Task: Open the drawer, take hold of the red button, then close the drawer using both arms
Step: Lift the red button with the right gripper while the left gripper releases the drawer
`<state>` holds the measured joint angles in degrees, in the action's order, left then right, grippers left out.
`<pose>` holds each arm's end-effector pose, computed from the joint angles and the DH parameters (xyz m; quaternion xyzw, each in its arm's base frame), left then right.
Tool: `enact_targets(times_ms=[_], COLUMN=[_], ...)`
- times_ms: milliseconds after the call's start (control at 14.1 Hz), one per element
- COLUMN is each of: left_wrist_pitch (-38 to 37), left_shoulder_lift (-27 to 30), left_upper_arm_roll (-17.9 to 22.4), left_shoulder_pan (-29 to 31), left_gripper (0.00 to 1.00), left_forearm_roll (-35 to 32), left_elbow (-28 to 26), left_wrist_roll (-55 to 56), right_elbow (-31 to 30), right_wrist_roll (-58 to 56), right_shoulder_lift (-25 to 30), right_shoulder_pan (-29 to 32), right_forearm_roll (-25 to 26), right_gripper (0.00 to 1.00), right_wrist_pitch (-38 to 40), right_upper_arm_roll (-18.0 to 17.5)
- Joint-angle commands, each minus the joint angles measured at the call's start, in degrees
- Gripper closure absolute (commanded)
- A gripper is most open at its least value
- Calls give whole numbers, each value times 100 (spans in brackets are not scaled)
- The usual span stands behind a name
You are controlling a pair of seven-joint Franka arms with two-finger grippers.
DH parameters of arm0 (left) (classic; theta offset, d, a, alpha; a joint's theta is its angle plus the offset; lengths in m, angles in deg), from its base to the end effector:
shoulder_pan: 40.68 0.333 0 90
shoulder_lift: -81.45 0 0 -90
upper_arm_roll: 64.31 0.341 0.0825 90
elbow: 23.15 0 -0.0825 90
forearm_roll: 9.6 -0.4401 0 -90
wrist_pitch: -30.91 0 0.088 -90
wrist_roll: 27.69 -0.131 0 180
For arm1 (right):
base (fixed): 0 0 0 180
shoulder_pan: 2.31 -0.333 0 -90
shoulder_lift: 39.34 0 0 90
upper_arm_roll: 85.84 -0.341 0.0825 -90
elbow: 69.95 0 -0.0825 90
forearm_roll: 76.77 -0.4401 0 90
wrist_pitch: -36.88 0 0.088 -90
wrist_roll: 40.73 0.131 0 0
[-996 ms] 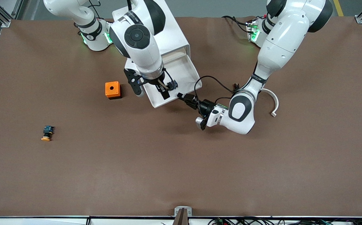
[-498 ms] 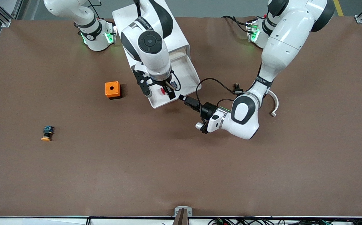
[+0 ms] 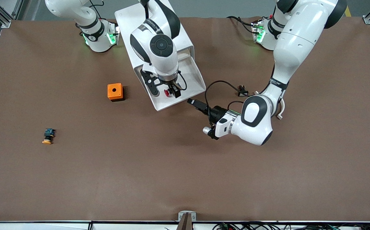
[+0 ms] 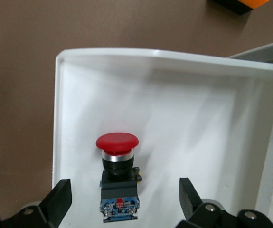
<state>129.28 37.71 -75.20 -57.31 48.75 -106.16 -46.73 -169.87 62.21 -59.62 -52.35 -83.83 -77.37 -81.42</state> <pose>0.6322 -0.4134 0.2332 0.8212 -0.1444 -0.2459 0.4943 0.4740 0.5039 0.3357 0.8626 -0.5016 -0.0536 0.0379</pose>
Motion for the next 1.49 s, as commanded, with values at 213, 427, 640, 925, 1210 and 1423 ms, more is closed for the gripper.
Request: enact_targets(times_ms=[213, 427, 640, 925, 1210, 1423], left_wrist_pitch=[-29, -29, -20, 24, 50, 120], left_shoulder_lift=[94, 94, 164, 182, 217, 287], left_upper_arm_roll=[130, 254, 447, 421, 439, 474], left_shoulder_pan=[169, 186, 81, -173, -227, -367], left_gripper=[0, 0, 0, 0, 0, 0], left_forearm_roll=[-1570, -2308, -3151, -4891, -5237, -5579], left_elbow=[486, 593, 830, 1032, 1103, 1103], left_wrist_roll=[883, 1462, 1762, 2053, 2929, 4483], right_elbow=[-19, 25, 34, 104, 227, 691], right_wrist_roll=[-28, -46, -274, -301, -309, -309], right_shoulder_lift=[-90, -205, -231, -293, -328, -319], right_shoulder_pan=[-190, -208, -199, -182, -155, 11], right_forearm_roll=[-50, -15, -14, -6, -15, -23], right_gripper=[0, 0, 0, 56, 88, 90], right_wrist_pitch=[-62, -71, -62, -62, -28, 427], right_upper_arm_roll=[68, 76, 76, 76, 76, 85])
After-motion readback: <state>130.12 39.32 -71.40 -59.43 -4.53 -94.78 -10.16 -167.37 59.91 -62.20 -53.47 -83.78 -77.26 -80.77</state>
